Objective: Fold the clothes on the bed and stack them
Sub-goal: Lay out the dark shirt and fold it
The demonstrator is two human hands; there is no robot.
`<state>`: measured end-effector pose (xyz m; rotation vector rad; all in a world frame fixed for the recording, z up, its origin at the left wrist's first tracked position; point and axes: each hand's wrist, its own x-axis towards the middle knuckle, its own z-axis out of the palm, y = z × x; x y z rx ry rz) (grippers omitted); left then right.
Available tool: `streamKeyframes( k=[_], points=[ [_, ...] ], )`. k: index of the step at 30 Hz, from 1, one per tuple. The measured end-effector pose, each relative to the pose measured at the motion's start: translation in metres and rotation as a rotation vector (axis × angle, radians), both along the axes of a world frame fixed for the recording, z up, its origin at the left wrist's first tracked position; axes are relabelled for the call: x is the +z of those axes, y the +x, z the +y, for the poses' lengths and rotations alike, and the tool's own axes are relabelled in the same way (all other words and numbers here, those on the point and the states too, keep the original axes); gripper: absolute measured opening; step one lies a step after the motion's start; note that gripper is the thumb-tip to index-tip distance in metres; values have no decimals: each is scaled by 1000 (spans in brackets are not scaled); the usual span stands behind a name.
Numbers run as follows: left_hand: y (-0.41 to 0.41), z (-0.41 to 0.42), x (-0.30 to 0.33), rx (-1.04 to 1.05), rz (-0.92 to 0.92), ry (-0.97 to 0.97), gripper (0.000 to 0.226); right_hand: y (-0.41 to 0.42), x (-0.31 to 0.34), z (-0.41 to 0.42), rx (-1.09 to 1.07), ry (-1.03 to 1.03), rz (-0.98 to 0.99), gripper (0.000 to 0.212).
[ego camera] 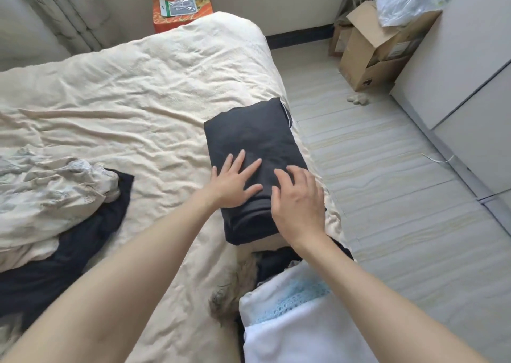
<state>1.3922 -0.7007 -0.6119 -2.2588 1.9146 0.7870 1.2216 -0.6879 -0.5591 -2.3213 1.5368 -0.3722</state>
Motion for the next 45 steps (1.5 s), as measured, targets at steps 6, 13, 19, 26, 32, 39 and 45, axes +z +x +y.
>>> streamKeyframes(
  k=[6, 13, 19, 26, 32, 39, 45],
  points=[
    [-10, 44, -18, 21, -21, -97, 63, -31, -32, -10, 175, 251, 435, 63],
    [-17, 117, -7, -30, 6, 62, 59, -38, 1, 9, 271, 407, 554, 62],
    [-6, 206, 26, 126, 58, 100, 64, -8, 43, 62, 408, 349, 514, 61],
    [34, 353, 10, 460, 39, 233, 77, 68, 44, 156, 698, 266, 471, 67],
    [83, 483, -29, 715, -4, 500, 103, 132, 11, 214, 886, 241, 561, 67],
    [99, 498, -70, 781, -53, 515, 131, 238, -13, 219, 991, 7, 510, 59],
    [94, 502, -84, 808, -79, 482, 133, 347, -21, 218, 995, -319, 413, 67]
  ],
)
